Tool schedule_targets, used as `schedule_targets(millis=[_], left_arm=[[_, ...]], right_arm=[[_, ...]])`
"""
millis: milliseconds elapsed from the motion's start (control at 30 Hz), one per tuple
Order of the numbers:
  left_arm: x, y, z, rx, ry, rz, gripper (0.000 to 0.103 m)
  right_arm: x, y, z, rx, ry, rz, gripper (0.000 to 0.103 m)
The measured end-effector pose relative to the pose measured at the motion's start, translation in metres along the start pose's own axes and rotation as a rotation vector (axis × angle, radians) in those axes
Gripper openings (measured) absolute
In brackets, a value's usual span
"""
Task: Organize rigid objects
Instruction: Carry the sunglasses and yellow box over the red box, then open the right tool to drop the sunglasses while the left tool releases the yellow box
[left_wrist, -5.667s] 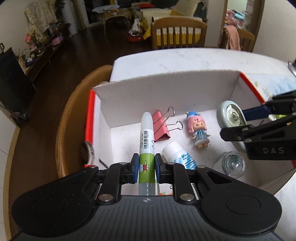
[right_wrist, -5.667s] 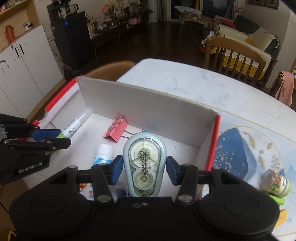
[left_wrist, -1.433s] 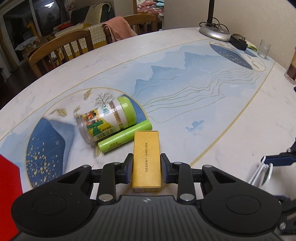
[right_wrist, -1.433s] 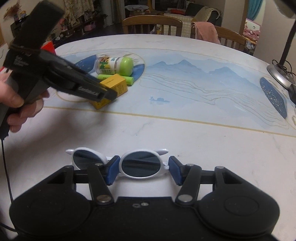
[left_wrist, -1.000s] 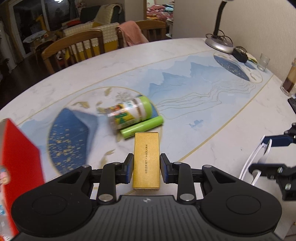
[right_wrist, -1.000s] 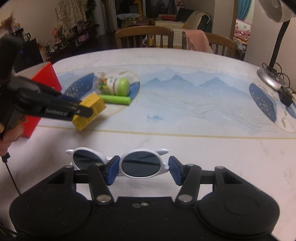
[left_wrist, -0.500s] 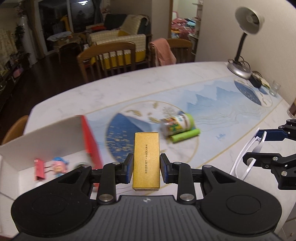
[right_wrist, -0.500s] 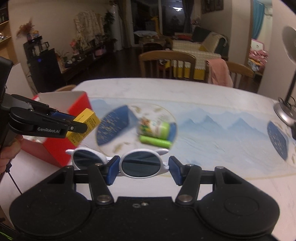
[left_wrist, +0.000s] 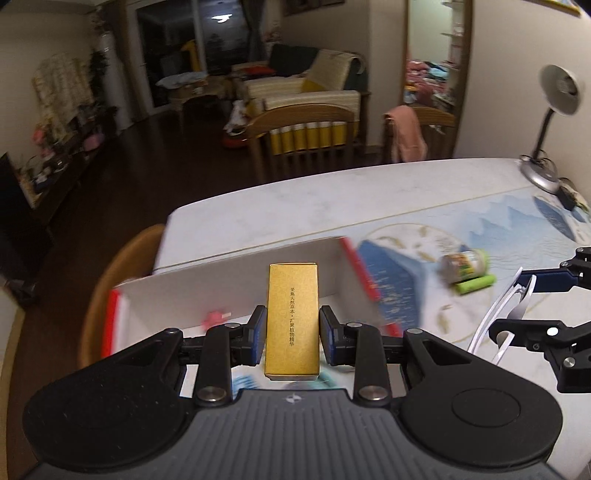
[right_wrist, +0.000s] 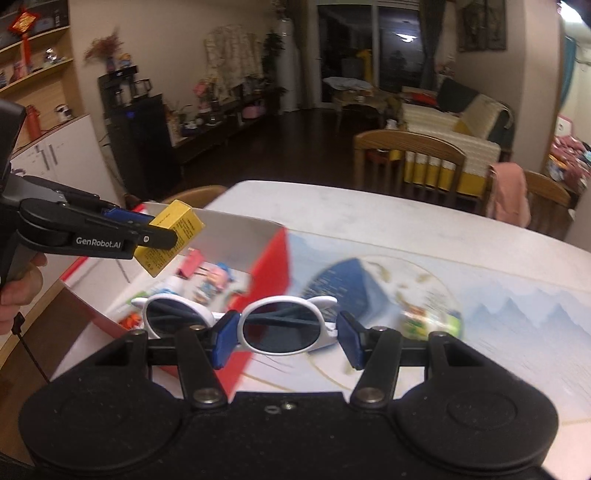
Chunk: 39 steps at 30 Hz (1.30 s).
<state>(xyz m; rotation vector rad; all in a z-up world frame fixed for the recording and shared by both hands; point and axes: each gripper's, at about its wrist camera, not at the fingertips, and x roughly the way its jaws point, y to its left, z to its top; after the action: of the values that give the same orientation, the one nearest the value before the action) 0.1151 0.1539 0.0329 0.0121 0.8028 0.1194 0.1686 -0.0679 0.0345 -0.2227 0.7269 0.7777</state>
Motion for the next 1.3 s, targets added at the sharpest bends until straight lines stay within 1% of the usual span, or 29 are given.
schedule_targets(millis=[167, 300, 400, 500, 667, 933, 1100, 1300], left_arm=[[0.003, 0.041, -0.013, -0.018, 0.024, 0.053, 0.029], [0.014, 0.066, -0.021, -0.027, 0.052, 0.09, 0.029], [0.023, 0.083, -0.027, -0.036, 0.075, 0.102, 0.029], [0.035, 0.093, -0.032, -0.037, 0.101, 0.106, 0.029], [0.057, 0.098, -0.039, -0.023, 0.129, 0.098, 0.029], [0.09, 0.097, -0.035, 0.007, 0.165, 0.092, 0.029], [0.109, 0.096, -0.036, 0.021, 0.203, 0.08, 0.029], [0.128, 0.094, -0.037, 0.029, 0.264, 0.064, 0.029]], right_arm=[[0.026, 0.035, 0.017, -0.031, 0.003, 0.032, 0.056], [0.049, 0.057, 0.027, -0.054, 0.017, 0.04, 0.056], [0.066, 0.068, 0.033, -0.065, 0.032, 0.036, 0.056], [0.086, 0.08, 0.039, -0.101, 0.052, 0.024, 0.056], [0.116, 0.091, 0.046, -0.141, 0.079, 0.003, 0.056], [0.157, 0.108, 0.049, -0.215, 0.141, -0.007, 0.056], [0.171, 0.12, 0.044, -0.276, 0.187, 0.004, 0.056], [0.185, 0.124, 0.038, -0.292, 0.233, 0.013, 0.056]])
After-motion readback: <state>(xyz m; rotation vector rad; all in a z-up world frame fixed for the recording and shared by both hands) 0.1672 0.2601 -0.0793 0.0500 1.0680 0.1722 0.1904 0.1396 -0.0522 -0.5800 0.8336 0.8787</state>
